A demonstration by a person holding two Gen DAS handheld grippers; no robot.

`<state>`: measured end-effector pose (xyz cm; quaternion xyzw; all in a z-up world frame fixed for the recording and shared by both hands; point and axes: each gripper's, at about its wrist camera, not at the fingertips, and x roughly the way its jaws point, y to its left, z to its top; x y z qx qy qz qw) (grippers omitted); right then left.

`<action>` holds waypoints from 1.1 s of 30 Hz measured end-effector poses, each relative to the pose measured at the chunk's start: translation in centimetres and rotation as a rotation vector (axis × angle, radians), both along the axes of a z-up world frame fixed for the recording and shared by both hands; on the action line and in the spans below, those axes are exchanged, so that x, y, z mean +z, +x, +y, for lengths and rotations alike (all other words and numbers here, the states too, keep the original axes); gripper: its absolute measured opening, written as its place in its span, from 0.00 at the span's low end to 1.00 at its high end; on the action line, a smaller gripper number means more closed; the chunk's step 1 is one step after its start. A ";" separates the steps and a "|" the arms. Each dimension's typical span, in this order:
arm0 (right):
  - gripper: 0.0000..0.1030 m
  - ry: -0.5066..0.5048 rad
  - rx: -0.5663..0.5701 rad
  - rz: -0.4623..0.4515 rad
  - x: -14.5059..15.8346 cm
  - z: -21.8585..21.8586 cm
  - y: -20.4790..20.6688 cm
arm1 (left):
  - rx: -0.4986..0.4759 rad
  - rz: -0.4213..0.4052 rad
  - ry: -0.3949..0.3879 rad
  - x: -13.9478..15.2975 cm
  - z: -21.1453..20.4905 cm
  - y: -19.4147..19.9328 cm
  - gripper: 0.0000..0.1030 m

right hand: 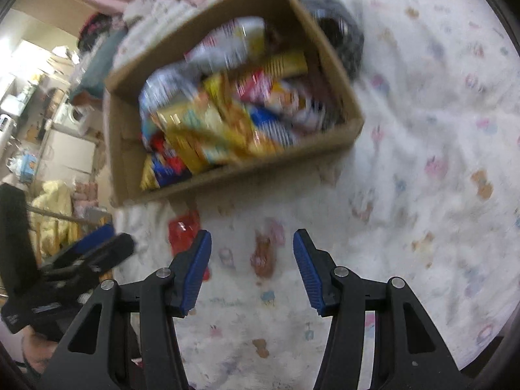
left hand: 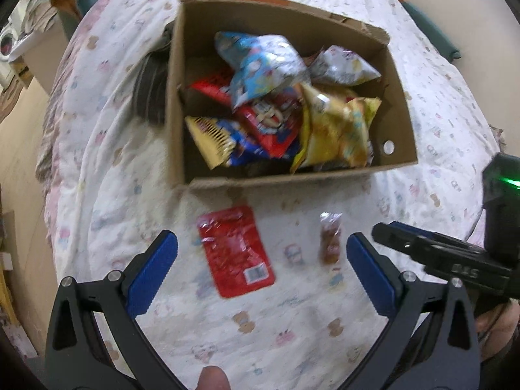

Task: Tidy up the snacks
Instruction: 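Grasp the red jelly pouch with the left gripper while the right gripper grasps the small brown candy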

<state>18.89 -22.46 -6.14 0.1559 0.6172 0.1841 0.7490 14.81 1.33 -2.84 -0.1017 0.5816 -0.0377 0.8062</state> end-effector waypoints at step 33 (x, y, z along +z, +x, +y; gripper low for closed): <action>0.22 -0.264 0.233 0.021 -4.5 5.8 -2.4 | 0.145 0.210 0.000 -8.9 1.2 0.2 0.97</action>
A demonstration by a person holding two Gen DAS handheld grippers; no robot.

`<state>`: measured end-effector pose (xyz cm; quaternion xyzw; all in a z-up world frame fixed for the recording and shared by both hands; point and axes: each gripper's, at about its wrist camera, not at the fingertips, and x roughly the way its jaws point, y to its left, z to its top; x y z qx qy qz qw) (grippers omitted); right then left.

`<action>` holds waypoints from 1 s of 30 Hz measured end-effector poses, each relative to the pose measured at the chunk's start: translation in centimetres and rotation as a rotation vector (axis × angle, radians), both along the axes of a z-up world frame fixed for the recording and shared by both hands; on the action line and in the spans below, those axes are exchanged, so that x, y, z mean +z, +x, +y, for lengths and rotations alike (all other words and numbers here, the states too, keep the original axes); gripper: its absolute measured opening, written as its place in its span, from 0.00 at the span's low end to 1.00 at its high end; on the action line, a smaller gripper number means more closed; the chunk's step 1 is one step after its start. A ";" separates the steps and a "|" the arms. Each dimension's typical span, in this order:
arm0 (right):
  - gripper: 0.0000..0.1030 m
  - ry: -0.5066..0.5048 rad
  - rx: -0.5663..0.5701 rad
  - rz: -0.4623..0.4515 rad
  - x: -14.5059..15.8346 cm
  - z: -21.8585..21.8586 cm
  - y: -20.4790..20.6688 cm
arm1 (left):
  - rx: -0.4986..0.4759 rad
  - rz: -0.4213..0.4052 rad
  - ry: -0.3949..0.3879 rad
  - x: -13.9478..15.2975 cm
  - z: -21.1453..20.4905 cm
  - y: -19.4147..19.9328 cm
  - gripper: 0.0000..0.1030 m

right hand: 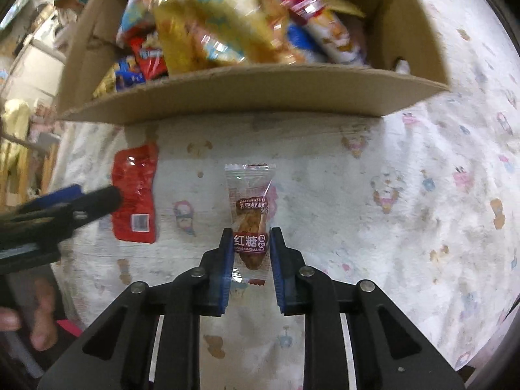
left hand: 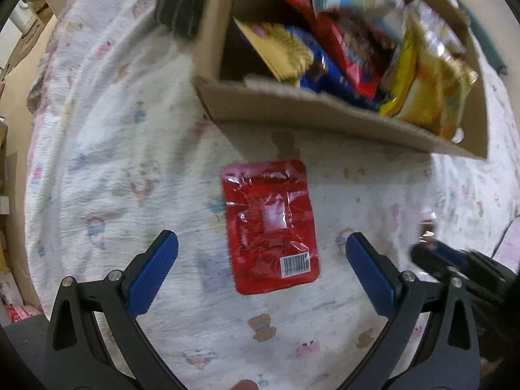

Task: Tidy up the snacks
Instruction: 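Grasp the red jelly pouch with the left gripper while the right gripper grasps the small brown candy, then carry the red pouch and brown candy over the box and release them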

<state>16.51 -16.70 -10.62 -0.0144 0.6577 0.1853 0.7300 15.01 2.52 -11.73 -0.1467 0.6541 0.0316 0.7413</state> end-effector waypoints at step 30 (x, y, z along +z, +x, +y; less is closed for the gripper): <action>0.22 0.078 -0.091 -0.074 4.3 -8.3 -0.2 | 0.029 0.050 0.071 -1.9 0.1 1.0 0.57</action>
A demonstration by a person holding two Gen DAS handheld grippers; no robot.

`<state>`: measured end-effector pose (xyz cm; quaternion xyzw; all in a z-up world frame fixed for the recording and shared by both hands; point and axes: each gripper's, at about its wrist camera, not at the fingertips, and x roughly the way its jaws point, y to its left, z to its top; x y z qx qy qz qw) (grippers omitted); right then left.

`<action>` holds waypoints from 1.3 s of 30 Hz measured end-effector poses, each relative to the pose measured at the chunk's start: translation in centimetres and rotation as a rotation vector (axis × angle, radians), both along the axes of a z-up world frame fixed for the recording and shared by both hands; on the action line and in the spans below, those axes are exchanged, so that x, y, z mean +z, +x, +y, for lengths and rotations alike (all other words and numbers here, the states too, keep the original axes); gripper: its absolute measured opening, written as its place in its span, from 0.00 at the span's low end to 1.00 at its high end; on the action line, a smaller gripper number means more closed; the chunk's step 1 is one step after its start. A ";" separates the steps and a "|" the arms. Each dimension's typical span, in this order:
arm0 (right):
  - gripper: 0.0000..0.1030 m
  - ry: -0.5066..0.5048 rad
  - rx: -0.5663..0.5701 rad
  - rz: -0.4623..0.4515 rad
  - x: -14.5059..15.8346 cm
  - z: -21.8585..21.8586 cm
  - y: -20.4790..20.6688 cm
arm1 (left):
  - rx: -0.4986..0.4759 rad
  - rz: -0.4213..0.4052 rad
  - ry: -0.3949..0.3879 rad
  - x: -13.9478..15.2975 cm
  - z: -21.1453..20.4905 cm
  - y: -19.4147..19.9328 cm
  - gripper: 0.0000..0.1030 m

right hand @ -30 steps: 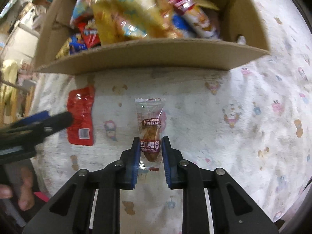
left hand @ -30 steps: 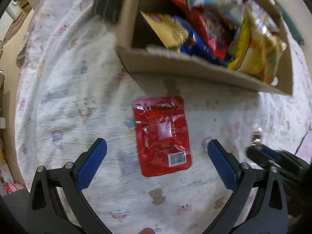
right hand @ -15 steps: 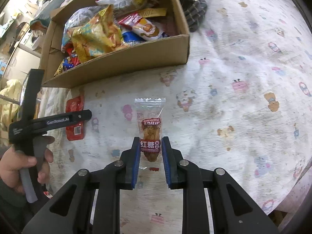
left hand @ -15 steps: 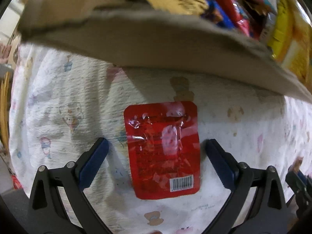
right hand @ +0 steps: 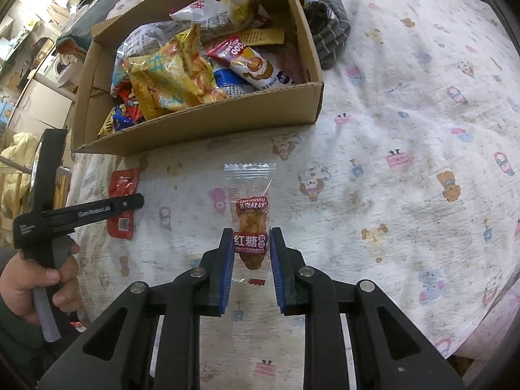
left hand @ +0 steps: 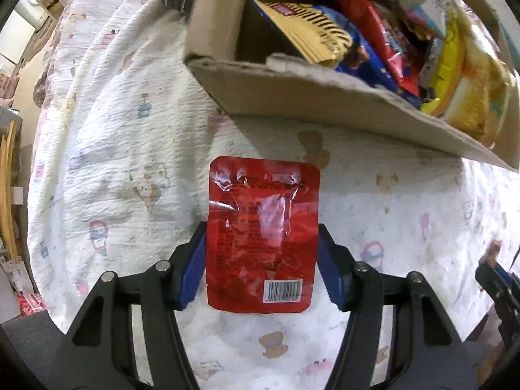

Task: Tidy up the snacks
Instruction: 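Carry the red pouch and brown candy over the box and release them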

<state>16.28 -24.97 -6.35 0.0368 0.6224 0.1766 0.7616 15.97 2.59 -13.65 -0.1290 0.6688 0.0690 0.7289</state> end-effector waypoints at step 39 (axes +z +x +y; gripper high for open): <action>0.22 0.119 -0.073 -0.273 7.2 1.9 9.2 | -0.127 -0.377 0.032 14.1 -1.2 8.6 0.57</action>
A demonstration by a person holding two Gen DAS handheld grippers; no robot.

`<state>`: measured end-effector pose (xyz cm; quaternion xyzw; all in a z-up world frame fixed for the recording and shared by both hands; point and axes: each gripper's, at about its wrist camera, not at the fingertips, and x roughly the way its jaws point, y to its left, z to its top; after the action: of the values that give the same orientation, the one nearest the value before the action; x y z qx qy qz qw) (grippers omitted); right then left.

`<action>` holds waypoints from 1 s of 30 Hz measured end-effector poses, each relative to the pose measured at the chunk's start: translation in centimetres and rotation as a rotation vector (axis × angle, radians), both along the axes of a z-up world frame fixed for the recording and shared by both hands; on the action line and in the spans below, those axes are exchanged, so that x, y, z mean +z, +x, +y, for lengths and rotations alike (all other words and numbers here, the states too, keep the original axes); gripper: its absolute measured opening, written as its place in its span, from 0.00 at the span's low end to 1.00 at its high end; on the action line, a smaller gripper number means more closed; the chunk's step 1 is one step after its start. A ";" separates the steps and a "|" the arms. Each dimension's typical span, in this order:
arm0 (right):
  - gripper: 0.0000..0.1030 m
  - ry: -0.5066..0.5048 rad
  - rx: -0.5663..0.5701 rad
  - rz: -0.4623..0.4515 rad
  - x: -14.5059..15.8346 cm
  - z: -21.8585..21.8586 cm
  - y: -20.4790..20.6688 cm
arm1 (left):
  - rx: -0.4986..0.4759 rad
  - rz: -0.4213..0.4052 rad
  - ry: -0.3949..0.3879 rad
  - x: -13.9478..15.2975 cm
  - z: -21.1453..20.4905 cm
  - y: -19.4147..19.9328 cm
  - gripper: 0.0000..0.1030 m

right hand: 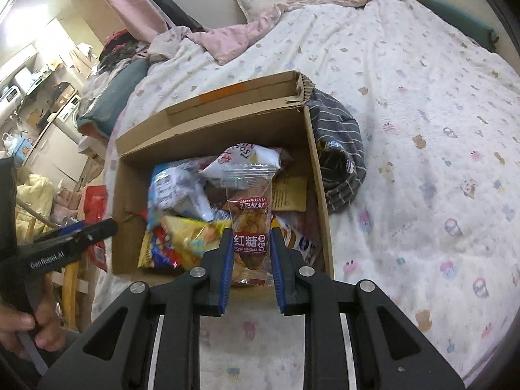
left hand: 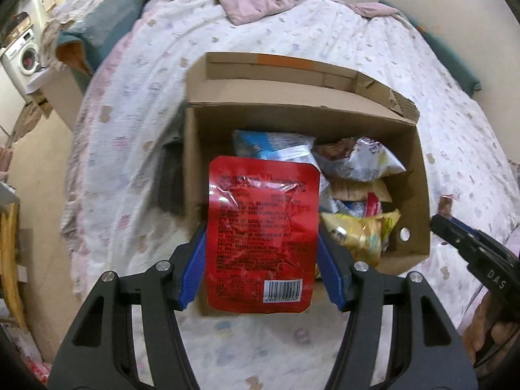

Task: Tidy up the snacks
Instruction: 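Carry the red pouch and brown candy over the box and release them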

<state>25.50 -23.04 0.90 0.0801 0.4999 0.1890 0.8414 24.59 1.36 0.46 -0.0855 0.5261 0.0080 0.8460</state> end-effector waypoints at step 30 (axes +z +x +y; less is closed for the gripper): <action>0.22 -0.062 -0.003 0.128 -4.0 1.3 2.2 | -0.019 0.055 -0.017 -3.7 -0.9 2.0 0.58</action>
<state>27.69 -21.77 -3.09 0.0666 0.5581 0.1668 0.8101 26.58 0.47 -3.27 -0.0877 0.5502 -0.0020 0.8304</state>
